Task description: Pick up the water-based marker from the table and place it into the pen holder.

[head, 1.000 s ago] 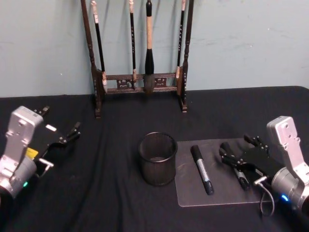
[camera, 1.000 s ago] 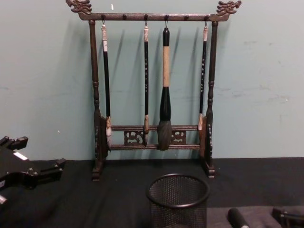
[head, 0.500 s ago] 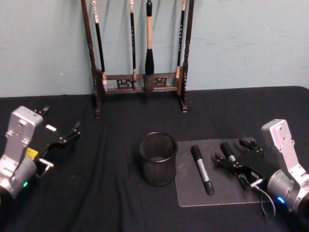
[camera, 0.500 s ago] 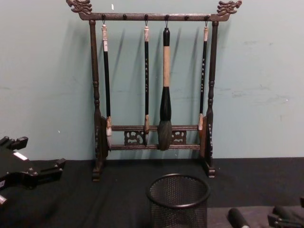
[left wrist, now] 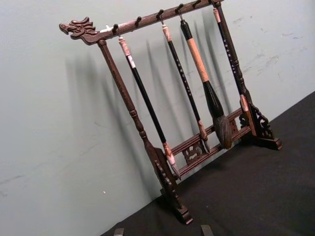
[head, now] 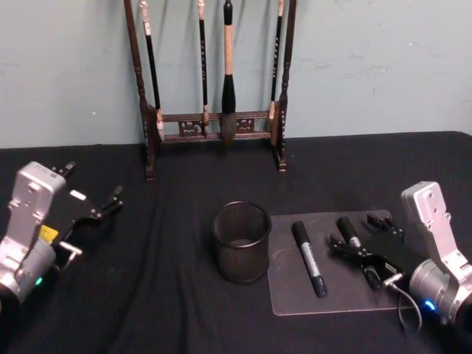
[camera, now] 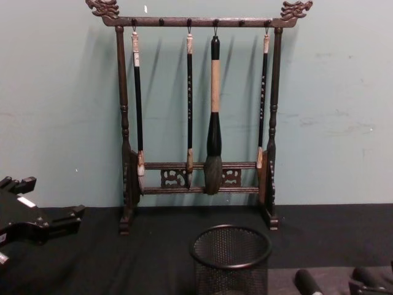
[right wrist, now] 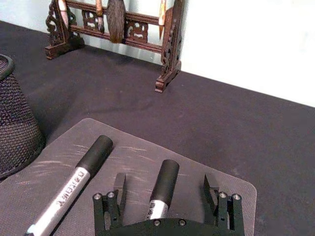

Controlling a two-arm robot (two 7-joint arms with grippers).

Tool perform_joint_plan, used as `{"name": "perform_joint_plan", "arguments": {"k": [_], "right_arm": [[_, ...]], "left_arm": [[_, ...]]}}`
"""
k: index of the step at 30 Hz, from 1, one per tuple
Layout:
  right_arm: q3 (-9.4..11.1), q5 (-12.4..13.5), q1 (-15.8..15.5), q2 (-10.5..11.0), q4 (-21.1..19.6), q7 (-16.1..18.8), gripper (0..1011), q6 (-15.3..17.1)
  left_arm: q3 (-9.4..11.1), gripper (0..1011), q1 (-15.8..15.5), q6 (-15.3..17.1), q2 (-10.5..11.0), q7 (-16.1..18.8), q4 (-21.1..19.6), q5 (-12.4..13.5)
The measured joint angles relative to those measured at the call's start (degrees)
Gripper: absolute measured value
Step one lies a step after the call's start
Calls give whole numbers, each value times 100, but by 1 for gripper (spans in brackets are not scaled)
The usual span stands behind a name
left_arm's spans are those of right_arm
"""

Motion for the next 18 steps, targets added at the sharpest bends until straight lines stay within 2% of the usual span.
{"name": "perform_joint_plan", "arguments": {"k": [11, 18], "right_arm": [[94, -191, -5, -102, 93, 68, 1002, 42], [118, -218, -10, -121, 96, 75, 1002, 55]], "left_arm": [[0, 1009, 0, 0, 0, 0, 0, 0], [0, 1009, 0, 0, 0, 0, 0, 0]]}}
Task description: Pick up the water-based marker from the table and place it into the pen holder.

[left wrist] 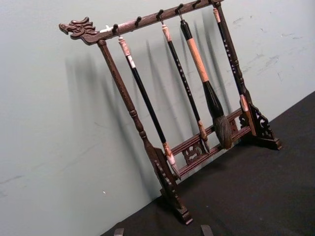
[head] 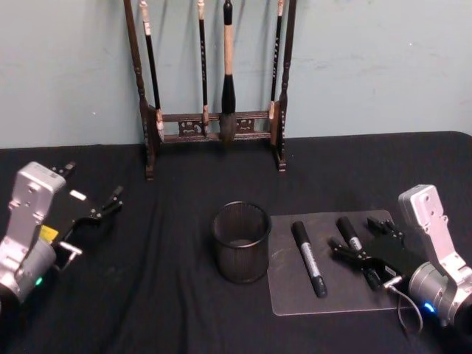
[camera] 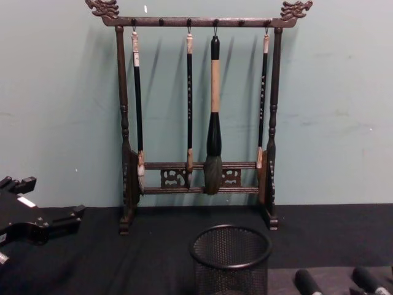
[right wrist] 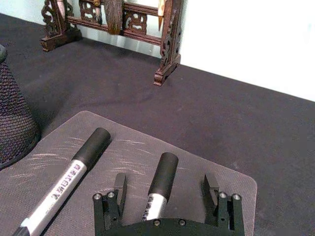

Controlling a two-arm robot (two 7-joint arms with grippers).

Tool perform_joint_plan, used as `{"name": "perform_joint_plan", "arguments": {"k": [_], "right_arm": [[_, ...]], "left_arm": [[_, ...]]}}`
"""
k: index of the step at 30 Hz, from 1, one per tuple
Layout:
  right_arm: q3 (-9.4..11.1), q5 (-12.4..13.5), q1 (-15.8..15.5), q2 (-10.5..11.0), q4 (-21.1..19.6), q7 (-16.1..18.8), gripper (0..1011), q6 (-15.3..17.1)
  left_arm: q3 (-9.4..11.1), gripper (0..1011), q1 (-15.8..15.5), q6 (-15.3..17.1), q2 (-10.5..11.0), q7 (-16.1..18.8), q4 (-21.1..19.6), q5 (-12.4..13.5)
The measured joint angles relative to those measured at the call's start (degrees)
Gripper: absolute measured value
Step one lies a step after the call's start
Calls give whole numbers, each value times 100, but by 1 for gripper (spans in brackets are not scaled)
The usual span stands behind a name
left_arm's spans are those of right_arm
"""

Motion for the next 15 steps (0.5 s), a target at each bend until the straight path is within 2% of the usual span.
{"name": "perform_joint_plan", "arguments": {"k": [9, 15], "right_arm": [[-6, 2, 0, 3, 0, -1, 993, 0], [-10, 4, 0, 6, -2, -2, 859, 0]], "left_arm": [[0, 1009, 0, 0, 0, 0, 0, 0], [0, 1009, 0, 0, 0, 0, 0, 0]]}}
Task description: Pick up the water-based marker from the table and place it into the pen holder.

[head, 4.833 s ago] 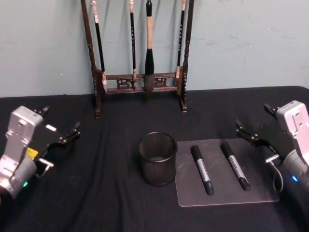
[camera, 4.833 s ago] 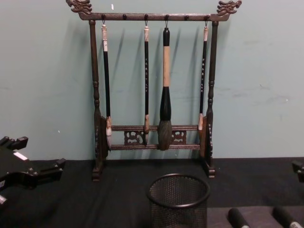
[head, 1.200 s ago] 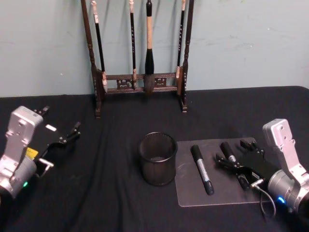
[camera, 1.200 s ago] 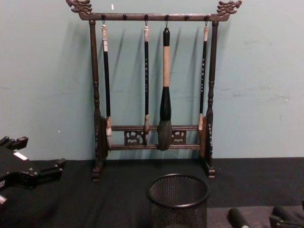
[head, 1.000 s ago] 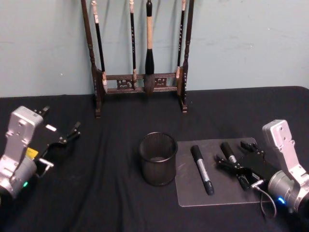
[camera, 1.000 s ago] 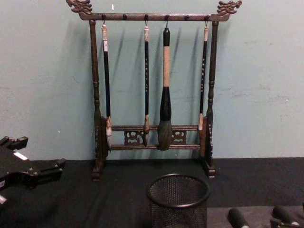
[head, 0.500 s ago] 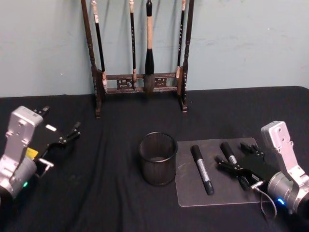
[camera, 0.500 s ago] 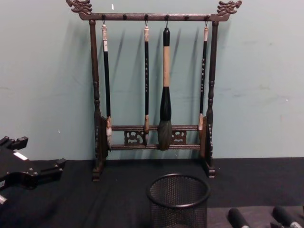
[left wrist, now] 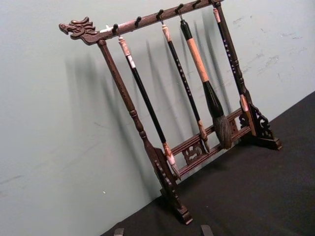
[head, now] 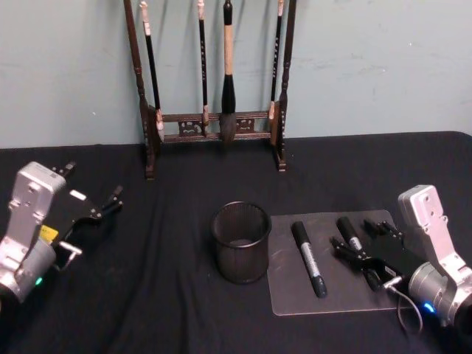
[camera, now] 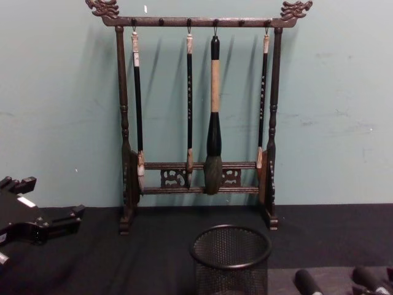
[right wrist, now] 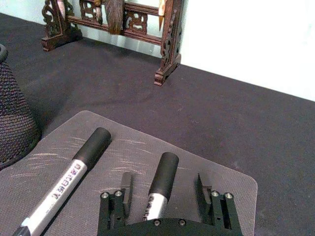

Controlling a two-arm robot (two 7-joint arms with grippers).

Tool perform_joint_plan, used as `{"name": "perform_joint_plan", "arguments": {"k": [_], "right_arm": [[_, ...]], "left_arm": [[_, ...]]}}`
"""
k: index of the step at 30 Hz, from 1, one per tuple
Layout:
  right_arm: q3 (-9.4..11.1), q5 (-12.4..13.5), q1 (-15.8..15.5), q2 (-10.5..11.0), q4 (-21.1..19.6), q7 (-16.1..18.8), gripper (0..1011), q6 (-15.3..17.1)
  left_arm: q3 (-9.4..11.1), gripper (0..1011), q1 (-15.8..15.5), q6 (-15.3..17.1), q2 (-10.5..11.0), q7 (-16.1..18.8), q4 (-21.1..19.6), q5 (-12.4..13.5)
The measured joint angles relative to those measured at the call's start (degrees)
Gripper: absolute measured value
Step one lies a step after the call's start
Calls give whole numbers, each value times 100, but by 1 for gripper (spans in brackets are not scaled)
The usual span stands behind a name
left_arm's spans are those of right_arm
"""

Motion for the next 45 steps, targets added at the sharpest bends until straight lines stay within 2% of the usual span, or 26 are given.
{"name": "perform_joint_plan", "arguments": {"k": [14, 15, 17, 18, 20, 33, 37, 45], "right_arm": [[-4, 6, 0, 3, -4, -4, 449, -5], [-4, 7, 0, 4, -4, -4, 386, -5], [-4, 8, 0, 4, -4, -4, 346, -6], [-4, 10, 0, 4, -4, -4, 286, -6], [-4, 11, 0, 4, -4, -4, 253, -6], [2, 10, -2, 1, -4, -1, 237, -8], [97, 51, -36, -52, -2, 103, 237, -95], [372, 277, -155, -190, -8, 442, 238, -510]], "left_arm": [[0, 1009, 0, 0, 0, 0, 0, 0], [0, 1009, 0, 0, 0, 0, 0, 0], [0, 1009, 0, 0, 0, 0, 0, 0], [0, 1009, 0, 0, 0, 0, 0, 0], [0, 1009, 0, 0, 0, 0, 0, 0], [0, 1009, 0, 0, 0, 0, 0, 0], [0, 1009, 0, 0, 0, 0, 0, 0], [0, 1009, 0, 0, 0, 0, 0, 0]]}}
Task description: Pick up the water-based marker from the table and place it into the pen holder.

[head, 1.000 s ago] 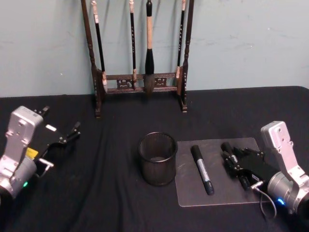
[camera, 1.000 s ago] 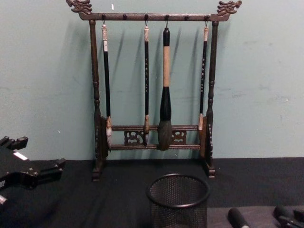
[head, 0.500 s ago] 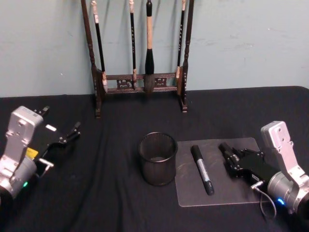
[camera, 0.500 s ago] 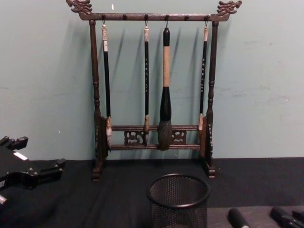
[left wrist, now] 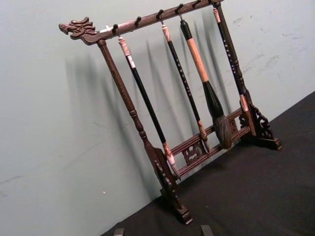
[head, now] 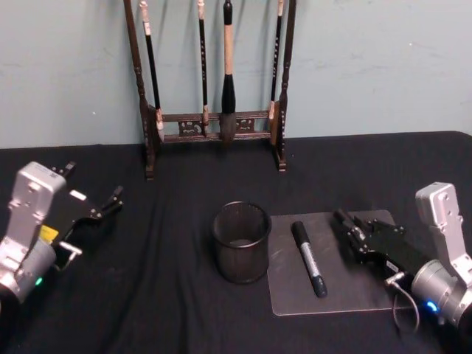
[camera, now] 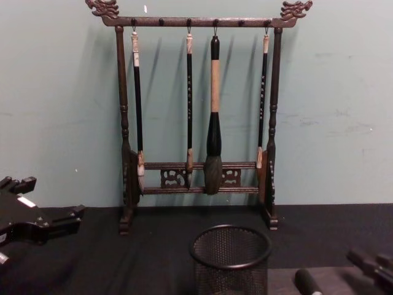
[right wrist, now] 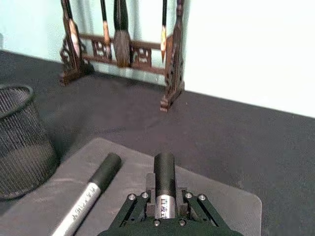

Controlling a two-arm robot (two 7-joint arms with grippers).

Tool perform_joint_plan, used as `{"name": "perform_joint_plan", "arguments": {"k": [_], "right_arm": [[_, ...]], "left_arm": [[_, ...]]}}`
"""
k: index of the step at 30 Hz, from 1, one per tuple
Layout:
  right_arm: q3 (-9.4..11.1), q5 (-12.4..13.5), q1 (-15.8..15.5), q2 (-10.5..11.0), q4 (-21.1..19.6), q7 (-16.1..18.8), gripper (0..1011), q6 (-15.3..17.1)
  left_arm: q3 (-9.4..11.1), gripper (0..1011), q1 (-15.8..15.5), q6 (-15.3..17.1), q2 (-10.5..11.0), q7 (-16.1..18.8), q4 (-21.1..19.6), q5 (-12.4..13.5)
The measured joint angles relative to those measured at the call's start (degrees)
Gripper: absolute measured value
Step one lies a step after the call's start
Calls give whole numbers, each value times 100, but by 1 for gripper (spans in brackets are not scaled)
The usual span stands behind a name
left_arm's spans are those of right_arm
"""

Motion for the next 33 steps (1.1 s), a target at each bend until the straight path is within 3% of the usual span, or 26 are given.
{"name": "perform_joint_plan", "arguments": {"k": [13, 18, 26, 33], "right_arm": [[225, 289, -106, -88, -14, 411, 238, -503], [286, 550, -154, -52, -61, 766, 238, -765], [260, 775, -210, 97, -234, 1186, 238, -1078], [159, 868, -196, 209, -411, 1315, 237, -1080]], "left_arm": [[0, 1009, 0, 0, 0, 0, 0, 0], [0, 1009, 0, 0, 0, 0, 0, 0], [0, 1009, 0, 0, 0, 0, 0, 0], [0, 1009, 0, 0, 0, 0, 0, 0]]}}
